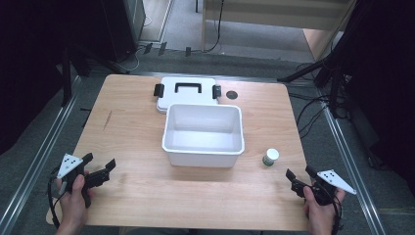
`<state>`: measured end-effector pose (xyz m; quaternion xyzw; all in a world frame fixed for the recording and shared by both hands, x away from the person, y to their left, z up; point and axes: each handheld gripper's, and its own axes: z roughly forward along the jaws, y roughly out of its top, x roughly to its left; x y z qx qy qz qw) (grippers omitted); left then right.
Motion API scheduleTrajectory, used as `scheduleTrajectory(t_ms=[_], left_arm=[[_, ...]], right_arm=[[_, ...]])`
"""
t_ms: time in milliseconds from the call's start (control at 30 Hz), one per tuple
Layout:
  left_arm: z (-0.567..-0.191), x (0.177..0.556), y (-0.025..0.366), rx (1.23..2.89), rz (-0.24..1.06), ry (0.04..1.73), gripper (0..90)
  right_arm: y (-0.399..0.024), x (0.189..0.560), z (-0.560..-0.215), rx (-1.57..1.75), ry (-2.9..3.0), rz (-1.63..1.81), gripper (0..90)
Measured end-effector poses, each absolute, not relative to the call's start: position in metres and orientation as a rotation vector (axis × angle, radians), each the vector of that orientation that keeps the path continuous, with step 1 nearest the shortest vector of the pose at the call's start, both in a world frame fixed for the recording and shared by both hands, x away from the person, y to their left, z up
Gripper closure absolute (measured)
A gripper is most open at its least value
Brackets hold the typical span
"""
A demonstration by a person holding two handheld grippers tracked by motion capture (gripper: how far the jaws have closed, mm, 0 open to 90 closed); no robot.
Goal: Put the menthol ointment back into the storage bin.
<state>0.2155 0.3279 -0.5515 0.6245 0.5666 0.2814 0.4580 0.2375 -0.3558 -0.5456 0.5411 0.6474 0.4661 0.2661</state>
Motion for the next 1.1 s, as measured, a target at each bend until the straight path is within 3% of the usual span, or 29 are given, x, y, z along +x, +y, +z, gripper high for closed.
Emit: scheduleTrajectory(t_ms=[467,800,1100], left_arm=[[-0.552,0.215,0.329,1.54,0.693,1.384,9.1],[-0.552,0.215,0.329,1.537,0.685,1.38,9.1],[-0.552,0.215,0.33,1.536,0.68,1.38,9.1]], right_arm=[[-0.34,0.242,-0.532,1.497,1.929,1.103,19.3],[-0.33,0.261,-0.506,1.505,2.183,0.909,19.5],[-0.316,0.285,-0.503,1.508,2.425,0.652,18.0]])
